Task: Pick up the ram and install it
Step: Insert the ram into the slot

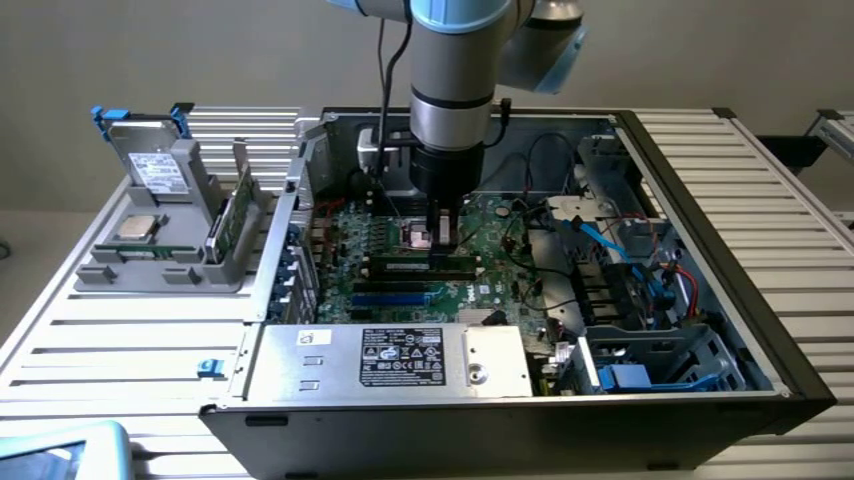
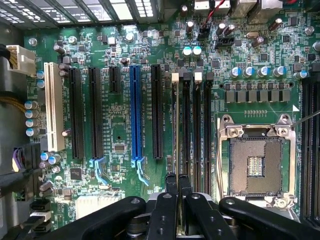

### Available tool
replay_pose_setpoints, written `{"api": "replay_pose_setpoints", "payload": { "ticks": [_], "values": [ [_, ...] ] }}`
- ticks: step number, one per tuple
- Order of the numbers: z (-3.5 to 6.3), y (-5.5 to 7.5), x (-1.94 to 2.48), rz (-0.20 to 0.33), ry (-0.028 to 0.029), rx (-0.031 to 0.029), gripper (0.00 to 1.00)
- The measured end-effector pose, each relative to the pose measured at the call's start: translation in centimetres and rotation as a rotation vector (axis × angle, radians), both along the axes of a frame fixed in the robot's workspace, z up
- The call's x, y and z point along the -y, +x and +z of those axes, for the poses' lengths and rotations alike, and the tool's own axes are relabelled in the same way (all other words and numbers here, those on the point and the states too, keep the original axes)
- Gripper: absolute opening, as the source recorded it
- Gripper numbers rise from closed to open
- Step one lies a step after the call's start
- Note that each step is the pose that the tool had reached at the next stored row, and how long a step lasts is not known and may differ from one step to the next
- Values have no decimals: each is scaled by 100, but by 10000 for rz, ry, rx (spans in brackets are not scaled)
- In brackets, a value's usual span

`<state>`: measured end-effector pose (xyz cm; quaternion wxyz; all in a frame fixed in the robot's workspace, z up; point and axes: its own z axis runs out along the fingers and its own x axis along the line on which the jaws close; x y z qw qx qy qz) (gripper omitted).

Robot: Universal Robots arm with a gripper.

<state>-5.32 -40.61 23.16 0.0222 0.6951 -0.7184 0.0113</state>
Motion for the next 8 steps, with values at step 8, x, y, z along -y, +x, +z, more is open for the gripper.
{"api": "replay_pose_setpoints", "payload": {
  "ticks": [8],
  "values": [
    [49,-9,-3,13,-2,36,13]
  ]
}}
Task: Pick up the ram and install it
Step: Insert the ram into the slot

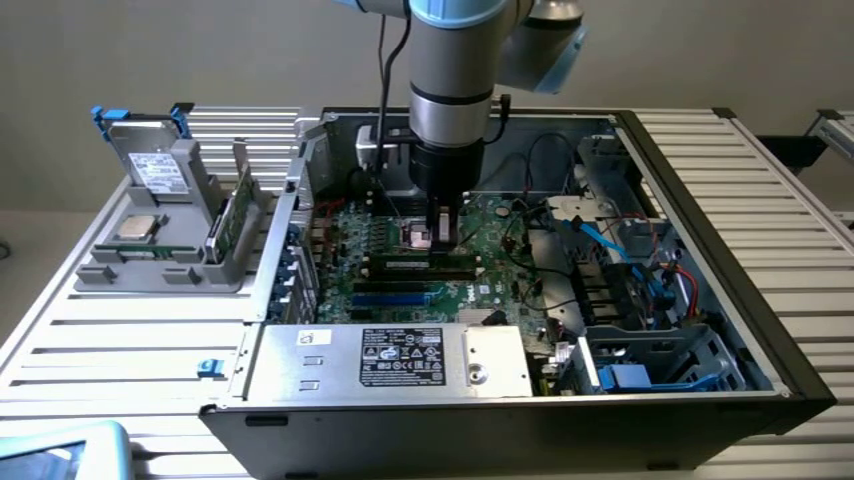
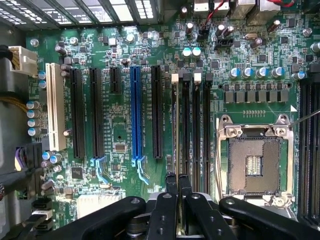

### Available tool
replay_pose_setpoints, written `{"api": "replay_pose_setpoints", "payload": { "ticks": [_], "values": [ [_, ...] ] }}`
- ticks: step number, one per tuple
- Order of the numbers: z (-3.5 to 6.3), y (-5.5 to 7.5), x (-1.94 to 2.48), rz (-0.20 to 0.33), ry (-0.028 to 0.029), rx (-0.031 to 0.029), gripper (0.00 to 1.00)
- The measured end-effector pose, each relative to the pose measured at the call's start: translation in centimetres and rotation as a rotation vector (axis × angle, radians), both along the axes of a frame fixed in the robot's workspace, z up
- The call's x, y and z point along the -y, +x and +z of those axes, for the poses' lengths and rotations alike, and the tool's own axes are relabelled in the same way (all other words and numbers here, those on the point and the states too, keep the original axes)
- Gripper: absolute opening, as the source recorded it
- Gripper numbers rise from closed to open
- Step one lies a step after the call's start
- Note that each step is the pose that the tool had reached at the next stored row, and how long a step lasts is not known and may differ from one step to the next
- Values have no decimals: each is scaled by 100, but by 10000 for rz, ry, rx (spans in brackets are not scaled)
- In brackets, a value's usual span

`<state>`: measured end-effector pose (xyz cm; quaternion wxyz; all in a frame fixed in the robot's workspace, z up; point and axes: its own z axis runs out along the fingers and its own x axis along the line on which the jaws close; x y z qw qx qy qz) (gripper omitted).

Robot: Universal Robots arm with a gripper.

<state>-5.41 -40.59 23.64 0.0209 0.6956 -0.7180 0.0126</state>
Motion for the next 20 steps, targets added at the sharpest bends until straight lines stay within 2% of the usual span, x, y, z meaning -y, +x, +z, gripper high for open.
{"api": "replay_pose_setpoints", "payload": {
  "ticks": [4,10,12,16,18,20],
  "values": [
    [0,-1,-1,27,2,13,13],
    [-1,3,1,76,2,1,13],
    [0,15,8,77,12,-22,13],
    [-2,23,11,77,89,-89,13],
    [-3,23,11,77,106,-136,13],
    [-3,22,12,77,131,-152,13]
  ]
}}
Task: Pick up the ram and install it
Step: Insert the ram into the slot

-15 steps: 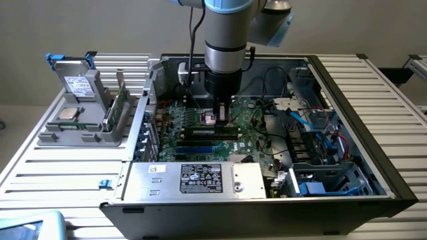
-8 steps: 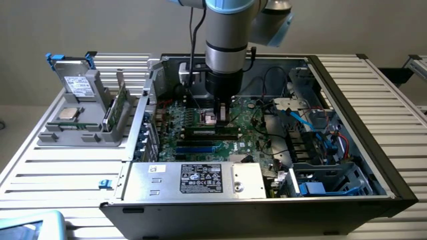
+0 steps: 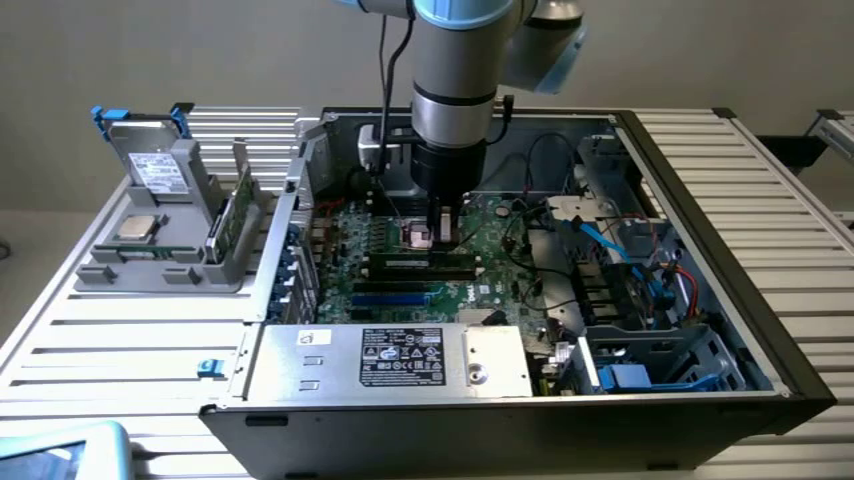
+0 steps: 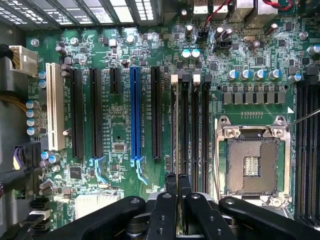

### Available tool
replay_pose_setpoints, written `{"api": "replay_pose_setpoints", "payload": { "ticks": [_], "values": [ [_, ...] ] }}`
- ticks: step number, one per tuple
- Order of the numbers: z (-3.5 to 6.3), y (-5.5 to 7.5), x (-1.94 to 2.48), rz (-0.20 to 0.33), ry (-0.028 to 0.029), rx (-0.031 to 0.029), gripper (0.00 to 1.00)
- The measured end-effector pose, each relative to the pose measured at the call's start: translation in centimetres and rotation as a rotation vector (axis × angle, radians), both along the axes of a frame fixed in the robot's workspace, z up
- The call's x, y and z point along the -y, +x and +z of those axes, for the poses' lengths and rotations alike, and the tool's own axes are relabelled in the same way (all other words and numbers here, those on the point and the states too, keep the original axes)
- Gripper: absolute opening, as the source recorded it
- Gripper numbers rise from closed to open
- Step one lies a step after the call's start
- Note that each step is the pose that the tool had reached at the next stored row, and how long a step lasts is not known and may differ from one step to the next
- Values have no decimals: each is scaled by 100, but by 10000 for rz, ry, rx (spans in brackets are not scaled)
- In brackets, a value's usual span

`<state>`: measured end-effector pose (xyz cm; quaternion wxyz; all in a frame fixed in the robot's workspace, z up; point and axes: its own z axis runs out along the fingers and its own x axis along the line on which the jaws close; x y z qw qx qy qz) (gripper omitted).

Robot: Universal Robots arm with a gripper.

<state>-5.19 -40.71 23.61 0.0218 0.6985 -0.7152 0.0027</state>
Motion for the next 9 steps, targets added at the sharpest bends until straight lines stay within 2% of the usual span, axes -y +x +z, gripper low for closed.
{"api": "replay_pose_setpoints", "payload": {
  "ticks": [9],
  "values": [
    [-1,1,0,141,6,0,13]
  ]
}}
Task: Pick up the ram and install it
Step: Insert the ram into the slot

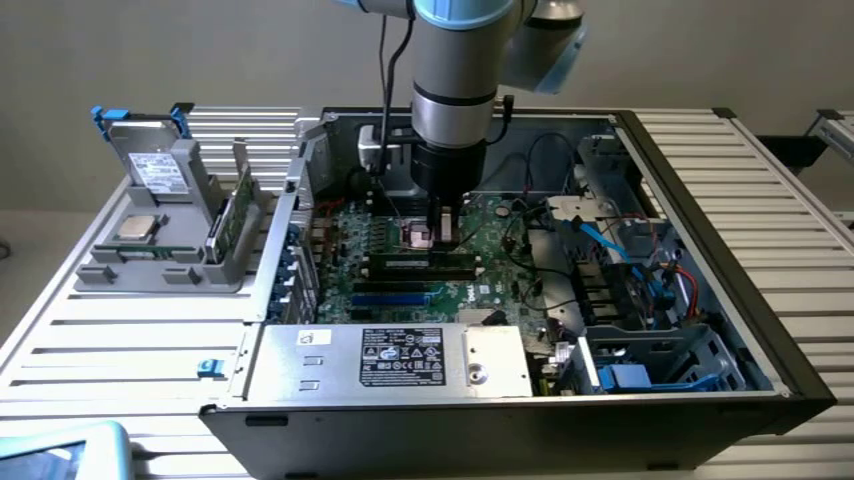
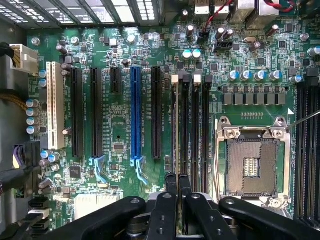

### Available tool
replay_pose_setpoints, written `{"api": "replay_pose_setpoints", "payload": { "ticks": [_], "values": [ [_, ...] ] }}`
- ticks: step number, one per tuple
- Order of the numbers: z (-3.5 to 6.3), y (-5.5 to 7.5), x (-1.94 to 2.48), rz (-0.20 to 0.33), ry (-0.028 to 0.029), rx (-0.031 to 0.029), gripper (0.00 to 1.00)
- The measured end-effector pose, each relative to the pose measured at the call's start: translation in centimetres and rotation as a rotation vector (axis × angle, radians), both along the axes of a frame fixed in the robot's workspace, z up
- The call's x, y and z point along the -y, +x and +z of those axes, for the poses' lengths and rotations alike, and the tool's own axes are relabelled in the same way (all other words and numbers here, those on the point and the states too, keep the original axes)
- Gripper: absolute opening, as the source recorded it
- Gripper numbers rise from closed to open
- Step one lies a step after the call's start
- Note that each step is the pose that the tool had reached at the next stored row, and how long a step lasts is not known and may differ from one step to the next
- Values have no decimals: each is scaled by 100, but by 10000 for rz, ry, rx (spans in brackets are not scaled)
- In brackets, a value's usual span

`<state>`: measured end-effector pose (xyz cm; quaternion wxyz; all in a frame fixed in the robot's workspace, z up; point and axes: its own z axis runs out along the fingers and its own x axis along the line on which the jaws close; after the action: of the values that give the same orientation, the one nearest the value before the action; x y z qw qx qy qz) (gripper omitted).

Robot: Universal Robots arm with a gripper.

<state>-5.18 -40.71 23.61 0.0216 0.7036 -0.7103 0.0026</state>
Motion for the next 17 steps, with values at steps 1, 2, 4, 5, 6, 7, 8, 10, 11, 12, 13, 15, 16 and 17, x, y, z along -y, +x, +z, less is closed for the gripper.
{"api": "replay_pose_setpoints", "payload": {
  "ticks": [1,2,4,5,6,7,8,10,11,12,13,15,16,17],
  "values": [
    [0,0,0,20,0,0,13],
    [0,0,0,26,-1,0,13],
    [-2,-1,0,27,-1,0,13],
    [-4,0,0,27,0,0,13],
    [-5,0,0,27,0,0,13],
    [-6,0,0,26,-1,0,13],
    [-7,1,0,26,-1,0,13],
    [-11,2,0,26,0,1,13],
    [-12,3,0,27,0,1,13],
    [-13,3,0,27,0,0,13],
    [-19,3,0,27,-1,2,13],
    [-21,3,0,27,0,10,13],
    [-22,3,0,27,-1,17,13],
    [-22,3,0,26,-1,25,13]
  ]
}}
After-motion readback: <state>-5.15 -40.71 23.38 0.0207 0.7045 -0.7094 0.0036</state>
